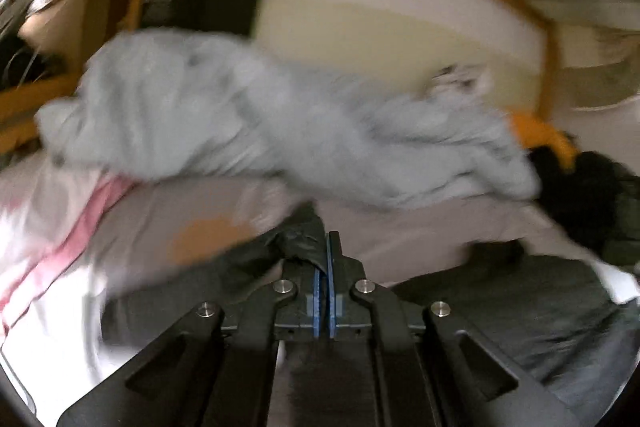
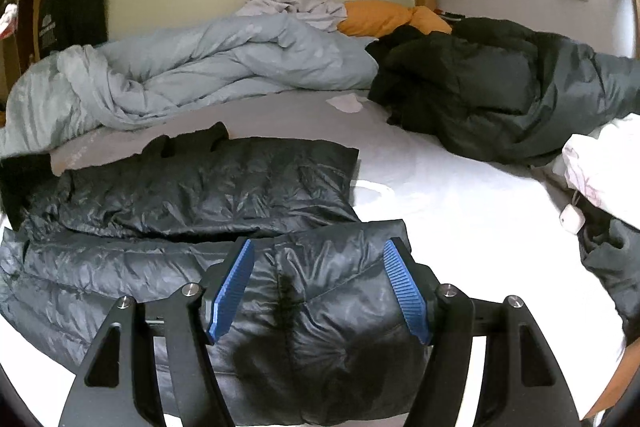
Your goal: Fold large clothes
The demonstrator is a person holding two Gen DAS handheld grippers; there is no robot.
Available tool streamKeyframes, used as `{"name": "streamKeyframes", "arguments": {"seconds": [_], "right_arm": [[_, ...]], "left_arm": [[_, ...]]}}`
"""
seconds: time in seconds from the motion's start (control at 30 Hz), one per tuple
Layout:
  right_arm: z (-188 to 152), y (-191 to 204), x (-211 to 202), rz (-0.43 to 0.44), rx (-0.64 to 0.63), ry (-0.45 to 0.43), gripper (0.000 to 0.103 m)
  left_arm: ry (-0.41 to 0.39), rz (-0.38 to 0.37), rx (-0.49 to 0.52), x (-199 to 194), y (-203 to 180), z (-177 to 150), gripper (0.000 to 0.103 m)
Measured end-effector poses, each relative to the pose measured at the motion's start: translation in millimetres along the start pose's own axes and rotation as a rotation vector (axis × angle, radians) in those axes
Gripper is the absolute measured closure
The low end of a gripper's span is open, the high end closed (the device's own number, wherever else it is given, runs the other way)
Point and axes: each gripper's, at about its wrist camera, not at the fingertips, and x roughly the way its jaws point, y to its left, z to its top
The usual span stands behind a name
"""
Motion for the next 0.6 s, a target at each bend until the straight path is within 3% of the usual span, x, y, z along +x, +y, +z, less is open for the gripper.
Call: {"name": "streamKeyframes", "arguments": {"seconds": [0.1, 0.27, 0.4, 0.6], "right_arm": [[1.6, 2.7, -5.9, 0.006, -0.027, -0.019, 0.034], [3.8, -0.4, -18.6, 0.031, -0.015, -0.051, 0.034], [-0.1, -5.7, -21.8, 0.055, 0.002, -0.046, 0.034], [-7.4, -10.2, -23.4, 0.044, -0.022, -0.038, 0.034]], "left_arm": [[-0.018, -0.092, 0.101, -20.6, -59.2, 10.4, 0.101], [0.075, -0.202, 0.2, -15.3, -150.6, -2.8, 0.101], [0.168, -0.204, 0.238, 8.8, -191.1, -33.3, 0.1], [0.307, -0.186, 0.241, 37.3, -209.8, -82.1, 0.096]]}}
